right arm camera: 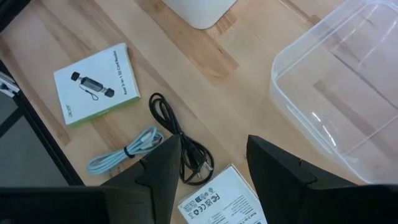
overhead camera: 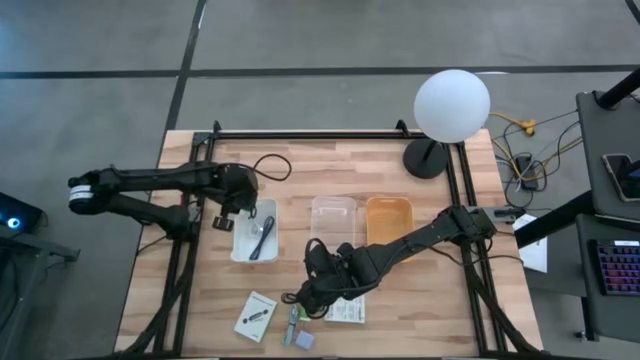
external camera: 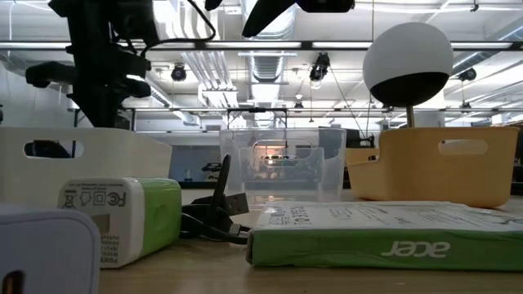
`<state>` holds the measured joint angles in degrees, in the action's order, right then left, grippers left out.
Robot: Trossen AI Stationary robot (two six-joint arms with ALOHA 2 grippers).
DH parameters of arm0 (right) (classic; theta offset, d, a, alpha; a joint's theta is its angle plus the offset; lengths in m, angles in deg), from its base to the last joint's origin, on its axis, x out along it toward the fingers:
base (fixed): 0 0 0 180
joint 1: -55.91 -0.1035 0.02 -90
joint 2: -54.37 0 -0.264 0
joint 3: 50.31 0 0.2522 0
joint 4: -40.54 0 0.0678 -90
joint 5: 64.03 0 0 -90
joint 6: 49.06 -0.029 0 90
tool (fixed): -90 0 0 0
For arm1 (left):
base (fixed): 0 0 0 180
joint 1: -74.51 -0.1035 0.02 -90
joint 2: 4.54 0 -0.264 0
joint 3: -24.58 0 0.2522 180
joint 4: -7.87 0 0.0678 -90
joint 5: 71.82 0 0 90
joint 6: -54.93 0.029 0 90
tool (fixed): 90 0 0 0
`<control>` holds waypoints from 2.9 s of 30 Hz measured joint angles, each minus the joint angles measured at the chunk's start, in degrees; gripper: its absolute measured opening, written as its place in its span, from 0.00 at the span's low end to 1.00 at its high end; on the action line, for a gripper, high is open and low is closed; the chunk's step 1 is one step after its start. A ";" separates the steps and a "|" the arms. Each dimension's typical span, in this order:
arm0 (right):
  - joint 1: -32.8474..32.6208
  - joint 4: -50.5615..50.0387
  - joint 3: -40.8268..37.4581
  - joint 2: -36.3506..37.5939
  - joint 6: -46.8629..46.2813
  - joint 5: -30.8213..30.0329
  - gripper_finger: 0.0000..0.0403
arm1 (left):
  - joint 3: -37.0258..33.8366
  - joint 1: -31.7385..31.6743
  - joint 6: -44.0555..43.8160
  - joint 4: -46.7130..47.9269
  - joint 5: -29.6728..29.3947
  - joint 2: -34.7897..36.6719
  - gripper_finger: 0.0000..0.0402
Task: Pick and place items into bin
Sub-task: Put the white charger cable into the white bin, then put the black charger cable into the white bin
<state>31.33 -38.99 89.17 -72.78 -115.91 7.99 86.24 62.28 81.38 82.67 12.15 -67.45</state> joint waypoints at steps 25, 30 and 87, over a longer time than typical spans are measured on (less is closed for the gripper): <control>-0.02 0.45 -3.62 -0.04 -4.98 1.66 0.42 | -7.98 7.11 -8.07 -11.63 2.67 -2.97 0.00; -0.04 0.80 -4.35 -0.04 -5.01 3.20 0.42 | -8.09 7.15 -8.22 -14.48 2.73 -8.18 0.00; -14.77 1.24 -5.97 -0.50 -4.34 1.07 0.53 | 12.28 42.41 -45.60 -35.12 2.42 -29.28 0.37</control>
<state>16.56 -37.75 83.20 -73.28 -120.25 9.07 98.52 104.69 35.78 47.55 14.57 -96.73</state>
